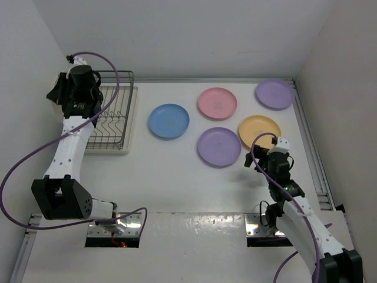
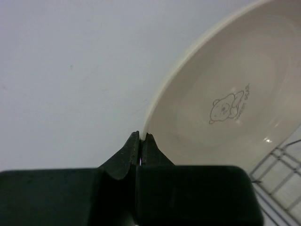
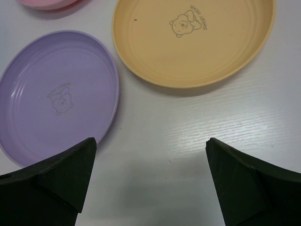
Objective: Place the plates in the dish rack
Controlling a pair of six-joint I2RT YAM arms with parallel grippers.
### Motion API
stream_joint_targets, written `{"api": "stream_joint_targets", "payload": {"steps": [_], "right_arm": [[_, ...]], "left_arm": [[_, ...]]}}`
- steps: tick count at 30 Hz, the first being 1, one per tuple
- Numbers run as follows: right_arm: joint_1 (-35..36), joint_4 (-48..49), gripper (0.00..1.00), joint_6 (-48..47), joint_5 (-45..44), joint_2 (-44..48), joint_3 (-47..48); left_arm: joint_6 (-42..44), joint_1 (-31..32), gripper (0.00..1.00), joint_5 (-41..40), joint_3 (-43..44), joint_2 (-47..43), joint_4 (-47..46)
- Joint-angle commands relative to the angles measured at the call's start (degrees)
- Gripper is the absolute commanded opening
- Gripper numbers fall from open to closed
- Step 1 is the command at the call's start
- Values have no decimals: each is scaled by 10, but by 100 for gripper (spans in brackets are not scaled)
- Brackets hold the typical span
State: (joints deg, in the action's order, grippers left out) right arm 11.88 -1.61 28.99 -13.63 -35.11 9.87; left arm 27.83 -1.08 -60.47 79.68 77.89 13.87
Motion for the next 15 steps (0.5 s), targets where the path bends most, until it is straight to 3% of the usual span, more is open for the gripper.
{"api": "stream_joint_targets", "payload": {"steps": [1, 6, 15], "right_arm": [[5, 25, 100, -26, 7, -14, 37], [4, -13, 100, -50, 15, -30, 76], [3, -37, 100, -27, -3, -23, 97]], "left_arm": [[81, -39, 0, -85, -46, -14, -218], [57, -85, 0, -65, -71, 24, -259], [-79, -84, 0, -18, -66, 36, -136]]}}
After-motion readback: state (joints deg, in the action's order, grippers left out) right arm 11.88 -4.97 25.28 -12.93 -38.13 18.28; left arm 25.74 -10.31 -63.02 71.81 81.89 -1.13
